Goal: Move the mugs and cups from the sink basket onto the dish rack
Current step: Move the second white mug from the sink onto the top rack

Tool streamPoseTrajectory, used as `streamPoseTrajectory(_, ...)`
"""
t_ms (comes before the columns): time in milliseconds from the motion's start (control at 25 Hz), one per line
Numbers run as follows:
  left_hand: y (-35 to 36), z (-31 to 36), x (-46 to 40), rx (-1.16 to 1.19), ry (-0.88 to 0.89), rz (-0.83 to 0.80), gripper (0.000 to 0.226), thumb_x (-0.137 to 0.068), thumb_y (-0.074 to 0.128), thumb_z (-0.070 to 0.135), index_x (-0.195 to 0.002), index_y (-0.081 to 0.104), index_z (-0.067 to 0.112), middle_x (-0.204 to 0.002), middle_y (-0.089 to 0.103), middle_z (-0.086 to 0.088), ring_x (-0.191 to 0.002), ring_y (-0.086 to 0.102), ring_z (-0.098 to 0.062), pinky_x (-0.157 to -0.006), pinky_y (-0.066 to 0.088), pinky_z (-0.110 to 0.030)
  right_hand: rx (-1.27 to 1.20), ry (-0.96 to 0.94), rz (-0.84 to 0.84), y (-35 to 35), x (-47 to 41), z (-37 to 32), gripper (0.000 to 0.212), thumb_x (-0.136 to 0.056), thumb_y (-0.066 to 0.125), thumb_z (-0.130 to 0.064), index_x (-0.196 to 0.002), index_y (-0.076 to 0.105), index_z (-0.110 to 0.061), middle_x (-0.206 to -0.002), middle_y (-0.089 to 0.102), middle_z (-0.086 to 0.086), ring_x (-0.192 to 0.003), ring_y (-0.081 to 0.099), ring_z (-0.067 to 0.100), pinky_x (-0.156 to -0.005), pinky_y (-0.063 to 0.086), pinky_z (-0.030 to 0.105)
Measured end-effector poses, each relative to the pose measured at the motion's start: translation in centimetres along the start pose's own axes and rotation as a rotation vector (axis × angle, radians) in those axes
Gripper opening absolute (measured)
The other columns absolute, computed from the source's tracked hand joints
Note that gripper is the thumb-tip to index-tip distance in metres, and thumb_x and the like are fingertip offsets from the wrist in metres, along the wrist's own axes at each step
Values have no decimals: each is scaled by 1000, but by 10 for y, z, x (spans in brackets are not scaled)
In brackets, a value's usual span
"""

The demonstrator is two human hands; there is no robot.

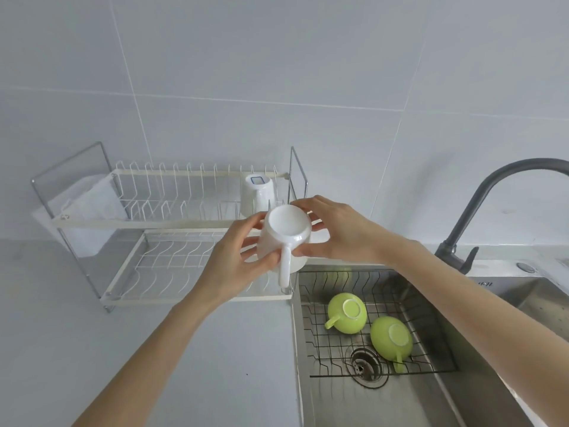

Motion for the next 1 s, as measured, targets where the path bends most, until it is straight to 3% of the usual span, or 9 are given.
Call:
streamPoseTrajectory(160, -41, 6, -21, -59, 25, 44, 60, -54, 67, 48, -111, 45, 43, -111, 51, 23, -93, 57, 19, -79, 47, 1, 12, -56, 6, -10, -43, -21, 69, -76, 73, -24, -135, 39, -13, -130, 49, 5, -111, 55, 17, -92, 44, 17)
streamPoseTrajectory(280, -73, 12, -43, -143, 37, 76, 59, -54, 62, 53, -109, 45, 44, -109, 51, 27, -93, 55, 21, -82, 45, 2, 10, -77, 15, -16, -78, -34, 67, -77, 73, -25, -134, 40, -13, -131, 49, 4, -105, 53, 11, -88, 42, 12)
streamPoseTrajectory(400, -103, 14, -65, -225, 33, 86, 58, -64, 70, 41, -118, 48, 35, -110, 54, 20, -95, 56, 14, -89, 44, -7, 8, -92, 18, -20, -113, -43, 65, -77, 73, -25, -131, 41, -11, -130, 47, 5, -103, 52, 14, -85, 41, 13)
streamPoseTrajectory(480, -123, 11, -81, -289, -9, 56, 59, -73, 74, 25, -126, 48, 24, -115, 55, 9, -102, 58, -5, -98, 44, -24, 28, -91, 5, -18, -137, -47, 64, -77, 72, -28, -130, 41, -10, -129, 47, 6, -105, 54, 18, -86, 43, 18)
streamPoseTrajectory(560, -141, 5, -95, -333, -59, 20, 64, -68, 75, 29, -126, 48, 20, -115, 56, 6, -105, 59, -17, -98, 44, -32, 40, -86, -20, -11, -161, -48, 64, -78, 71, -30, -130, 40, -10, -129, 47, 7, -108, 55, 22, -92, 46, 25)
streamPoseTrajectory(680, -163, -10, -114, -382, -118, -20, 76, -55, 70, 48, -124, 51, 21, -116, 59, 6, -102, 60, -15, -94, 46, -30, 66, -88, -60, 6, -197, -45, 67, -79, 69, -31, -134, 36, -11, -129, 46, 10, -110, 55, 26, -99, 46, 37)
streamPoseTrajectory(840, -177, -40, -130, -439, -206, -66, 51, -76, 72, 18, -123, 52, 19, -117, 60, 2, -103, 61, -18, -91, 45, -29, 103, -59, -144, 36, -229, -37, 71, -81, 67, -33, -138, 31, -13, -130, 44, 11, -114, 51, 27, -102, 43, 39)
streamPoseTrajectory(1000, -181, -65, -133, -475, -305, -111, 50, -77, 70, 13, -123, 51, 16, -111, 57, 4, -96, 60, -17, -86, 41, -25, 127, -40, -214, 63, -246, -31, 70, -82, 66, -33, -139, 30, -12, -131, 44, 12, -116, 49, 28, -102, 41, 37)
Point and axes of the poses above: each hand's wrist, its own x-axis away from the middle knuckle, its own y-axis out of the palm, z = x × y, the point moved 5 cm from there along -x, towards the middle knuckle
